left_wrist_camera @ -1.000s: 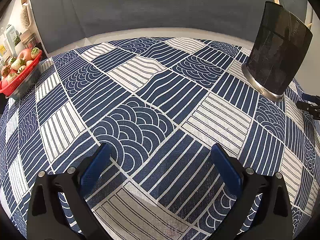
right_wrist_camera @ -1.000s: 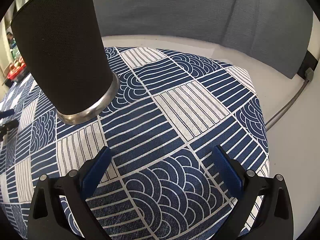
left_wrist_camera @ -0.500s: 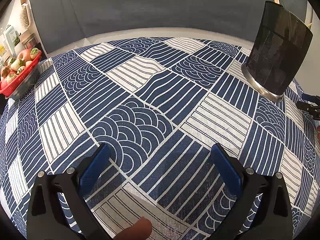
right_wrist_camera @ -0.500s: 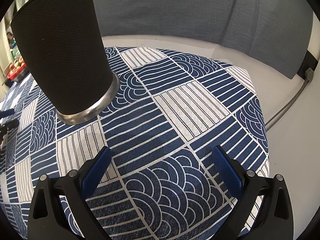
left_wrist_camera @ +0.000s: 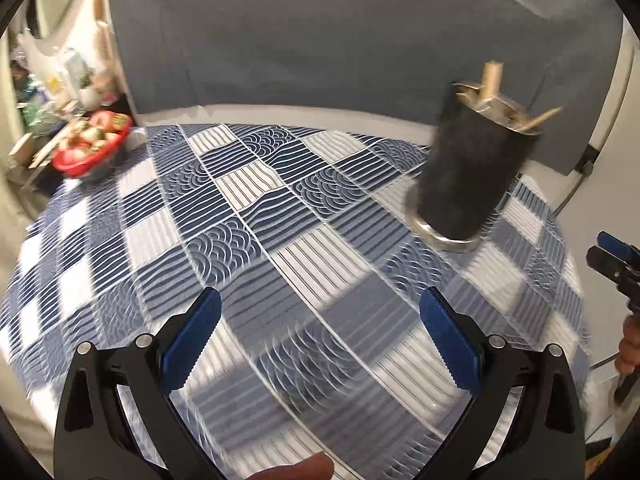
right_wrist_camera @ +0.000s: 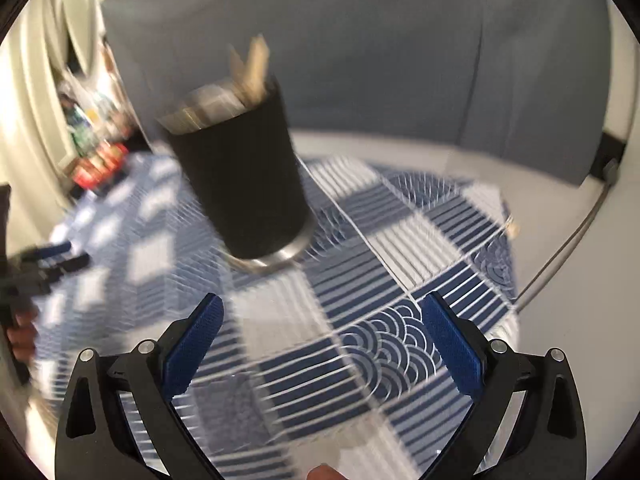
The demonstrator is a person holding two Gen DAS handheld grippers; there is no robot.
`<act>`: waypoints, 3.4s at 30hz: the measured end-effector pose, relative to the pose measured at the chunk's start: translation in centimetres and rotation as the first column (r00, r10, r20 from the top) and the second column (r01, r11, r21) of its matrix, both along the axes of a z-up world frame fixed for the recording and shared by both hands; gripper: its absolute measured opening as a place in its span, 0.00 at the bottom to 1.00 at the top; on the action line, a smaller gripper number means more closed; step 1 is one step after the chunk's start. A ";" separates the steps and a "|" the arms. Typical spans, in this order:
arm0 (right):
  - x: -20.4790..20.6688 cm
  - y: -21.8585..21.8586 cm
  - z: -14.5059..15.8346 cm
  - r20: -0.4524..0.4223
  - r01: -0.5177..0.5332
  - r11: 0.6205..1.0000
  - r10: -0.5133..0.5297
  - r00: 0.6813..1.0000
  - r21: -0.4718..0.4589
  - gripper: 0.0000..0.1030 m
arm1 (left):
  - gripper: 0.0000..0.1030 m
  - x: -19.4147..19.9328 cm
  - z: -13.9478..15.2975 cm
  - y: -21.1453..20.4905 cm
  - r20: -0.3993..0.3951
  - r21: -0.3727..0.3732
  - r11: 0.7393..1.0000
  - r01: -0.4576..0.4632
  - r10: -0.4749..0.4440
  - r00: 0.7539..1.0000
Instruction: Organize utensils
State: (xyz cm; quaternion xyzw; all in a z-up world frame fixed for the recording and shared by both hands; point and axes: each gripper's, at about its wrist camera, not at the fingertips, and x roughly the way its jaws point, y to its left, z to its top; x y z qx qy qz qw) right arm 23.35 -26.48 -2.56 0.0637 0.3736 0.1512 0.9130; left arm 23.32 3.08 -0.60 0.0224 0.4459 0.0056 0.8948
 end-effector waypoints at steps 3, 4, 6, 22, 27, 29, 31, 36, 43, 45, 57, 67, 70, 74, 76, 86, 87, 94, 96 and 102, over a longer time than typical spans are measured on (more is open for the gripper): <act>-3.1 -0.1 4.1 0.047 -0.023 1.000 0.024 0.999 -0.015 0.93 | 0.94 -3.4 3.0 -3.3 -0.013 0.027 1.000 -0.003 0.004 1.000; -4.1 -0.1 5.1 0.051 -0.033 0.999 0.035 0.998 -0.043 0.93 | 0.94 -4.7 4.2 -4.3 -0.010 0.010 1.000 -0.001 0.001 1.000; -5.7 -0.5 6.5 0.050 -0.048 0.996 0.052 0.997 -0.080 0.93 | 0.94 -6.8 6.0 -6.1 -0.005 -0.011 1.000 -0.024 0.024 1.000; -12.7 -3.2 7.5 0.003 -0.037 0.988 0.038 0.999 -0.149 0.93 | 0.94 -15.9 8.1 -11.8 0.044 0.036 0.994 -0.102 0.101 0.994; -13.1 -3.1 7.8 0.013 -0.040 0.988 0.042 0.999 -0.149 0.93 | 0.94 -16.2 8.1 -11.6 0.047 0.014 0.994 -0.108 0.108 0.993; -13.2 -2.9 7.9 0.014 -0.045 0.988 0.047 0.999 -0.147 0.93 | 0.94 -16.4 8.0 -11.5 0.044 0.006 0.994 -0.111 0.110 0.993; -13.3 -2.8 7.9 0.018 -0.044 0.987 0.047 0.999 -0.152 0.93 | 0.94 -16.6 8.0 -11.3 0.045 -0.006 0.993 -0.116 0.117 0.992; -13.6 -2.4 8.0 0.025 -0.050 0.985 0.054 0.998 -0.163 0.93 | 0.94 -16.9 8.1 -10.9 0.051 -0.019 0.992 -0.126 0.127 0.991; -14.1 -1.9 8.1 0.032 -0.069 0.981 0.076 0.997 -0.181 0.93 | 0.94 -17.2 8.2 -10.9 0.054 -0.025 0.994 -0.109 0.110 0.993; -14.2 -1.9 8.1 0.032 -0.068 0.980 0.075 0.997 -0.188 0.93 | 0.94 -17.3 8.3 -11.0 0.056 -0.021 0.994 -0.106 0.107 0.993; -14.5 -2.2 8.2 0.032 -0.068 0.983 0.075 0.997 -0.167 0.93 | 0.94 -17.3 7.8 -10.7 0.038 -0.024 0.993 -0.115 0.116 0.993; -14.4 -2.3 8.1 0.027 -0.069 0.985 0.074 0.997 -0.159 0.93 | 0.94 -17.3 7.9 -10.4 0.047 -0.031 0.992 -0.118 0.120 0.992; -14.4 -2.3 8.1 0.025 -0.067 0.985 0.072 0.997 -0.158 0.93 | 0.94 -17.2 7.9 -10.7 0.048 -0.022 0.994 -0.108 0.109 0.993; -14.3 -2.2 8.1 0.024 -0.068 0.985 0.073 0.997 -0.159 0.93 | 0.94 -17.1 7.9 -10.8 0.049 -0.016 0.995 -0.100 0.101 0.994; -14.2 -2.2 8.0 0.022 -0.068 0.985 0.072 0.997 -0.161 0.93 | 0.94 -17.1 7.8 -10.8 0.047 -0.016 0.995 -0.101 0.102 0.994; -14.1 -2.0 7.7 0.009 -0.060 0.985 0.063 0.998 -0.163 0.93 | 0.94 -16.8 7.4 -10.6 0.026 -0.019 0.995 -0.098 0.099 0.995; -14.1 -2.0 7.7 0.010 -0.060 0.985 0.062 0.998 -0.162 0.93 | 0.94 -16.8 7.3 -10.6 0.026 -0.017 0.995 -0.095 0.095 0.995; -14.0 -1.9 7.7 0.012 -0.058 0.985 0.061 0.998 -0.165 0.93 | 0.94 -16.7 7.3 -10.7 0.028 -0.013 0.996 -0.085 0.086 0.996; -14.0 -1.9 7.7 0.011 -0.058 0.984 0.060 0.998 -0.166 0.93 | 0.94 -16.7 7.3 -10.7 0.027 -0.011 0.997 -0.081 0.081 0.996; -14.0 -1.7 7.7 0.008 -0.057 0.984 0.059 0.998 -0.167 0.93 | 0.94 -16.8 7.6 -10.7 0.045 -0.018 0.997 -0.073 0.074 0.996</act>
